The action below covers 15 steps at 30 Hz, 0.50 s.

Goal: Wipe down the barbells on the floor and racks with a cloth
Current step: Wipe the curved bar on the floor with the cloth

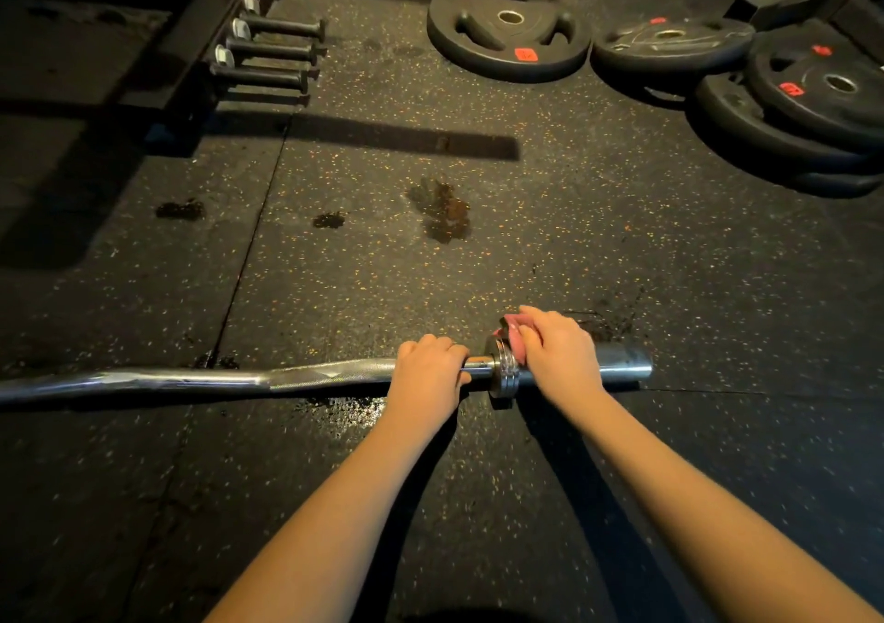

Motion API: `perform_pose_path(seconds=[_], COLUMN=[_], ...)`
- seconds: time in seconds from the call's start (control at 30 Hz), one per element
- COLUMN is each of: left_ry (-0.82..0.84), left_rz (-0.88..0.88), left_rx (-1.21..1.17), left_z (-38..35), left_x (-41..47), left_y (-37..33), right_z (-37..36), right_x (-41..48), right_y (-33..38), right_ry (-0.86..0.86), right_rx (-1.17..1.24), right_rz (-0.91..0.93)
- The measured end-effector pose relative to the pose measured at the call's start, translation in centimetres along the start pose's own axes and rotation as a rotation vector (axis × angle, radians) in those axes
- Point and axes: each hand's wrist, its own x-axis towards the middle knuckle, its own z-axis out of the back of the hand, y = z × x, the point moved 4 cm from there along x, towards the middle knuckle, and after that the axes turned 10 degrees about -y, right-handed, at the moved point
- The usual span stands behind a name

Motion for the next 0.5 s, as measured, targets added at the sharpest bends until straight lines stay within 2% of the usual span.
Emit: perform_pose_path(seconds=[0.1,0.17,0.23,0.33,0.43,0.5], left_ry=[0.004,0.02,0.011,0.004,0.019,0.024], left_rz=[0.004,0.001,0.002,0.008,-0.009,-0.015], left_rx=[-0.036,-0.057,-0.072,-0.07,-0.059,-0.063], left_z=[-0.2,-0.5,-0.6,-0.5,-0.5,-0.5], left_x=[-0.2,-0.5,-0.5,-0.4,-0.2,-0.3], left_y=[0.2,0.2,0.1,0.2,0.3,0.2], right_z=[0.5,1.1,0.9,0.5,0.6,2.0], right_x=[-3.2,-4.8,-3.9,-1.8,-3.6,-4.9], right_y=[-0.1,-1.5,-2.0,0.2,0.2,-1.8], right_ry=[0.083,0.076,0.02,-0.043,0.051,0.072], right_rx=[0.226,0.179,0.098,0.126,0.216,0.15], right_rz=[0.199,0.257,0.249,0.086,0.172,0.26])
